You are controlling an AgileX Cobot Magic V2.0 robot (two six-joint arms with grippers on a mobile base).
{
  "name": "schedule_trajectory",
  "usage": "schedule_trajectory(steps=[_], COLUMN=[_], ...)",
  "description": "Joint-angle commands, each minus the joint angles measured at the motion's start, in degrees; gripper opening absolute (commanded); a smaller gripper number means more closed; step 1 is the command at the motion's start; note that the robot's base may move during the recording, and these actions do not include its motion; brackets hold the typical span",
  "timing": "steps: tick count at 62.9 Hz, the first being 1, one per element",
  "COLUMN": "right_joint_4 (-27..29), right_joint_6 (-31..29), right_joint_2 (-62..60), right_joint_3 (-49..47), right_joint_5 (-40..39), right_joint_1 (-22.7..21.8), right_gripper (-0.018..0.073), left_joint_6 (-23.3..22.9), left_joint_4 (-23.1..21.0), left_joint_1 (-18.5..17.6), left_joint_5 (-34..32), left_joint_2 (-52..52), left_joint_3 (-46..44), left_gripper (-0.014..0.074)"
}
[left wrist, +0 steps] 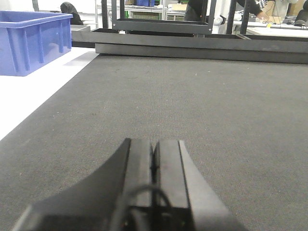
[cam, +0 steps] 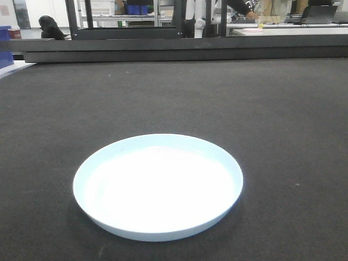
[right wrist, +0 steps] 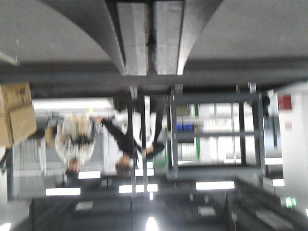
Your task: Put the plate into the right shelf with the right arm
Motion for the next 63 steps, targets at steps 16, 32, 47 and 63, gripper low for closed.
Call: schedule_trajectory(steps=[16,32,47,63], right_joint_4=[0.2,1.9,2.0,1.9], right_joint_6=[-0.6,-0.6,-0.3,3.1], right_joint_2=[18.9,34.4,47.6,58.5], right_joint_3=[-14.0,-20.8,-28.5,-33.5], right_joint_5=[17.5,33.4,47.5,57.8], right_joint_1=[-0.2,-0.2,-0.1,4.5], right_gripper=[0.0051,0.0051,0.0051,0.0051], left_joint_6=[-0.4,-0.4,-0.4,-0.4], left_joint_4=[-0.5,-0.5,-0.5,-0.5], left_joint_1=[-0.1,-0.1,-0.1,-0.1], left_joint_5=[-5.2,-5.2,-5.2,-5.2], left_joint_2=[-0.6,-0.6,-0.6,-0.6], left_joint_3=[0.6,0.6,0.6,0.6], left_gripper=[-0.0128,-0.0128,-0.0128,-0.0128])
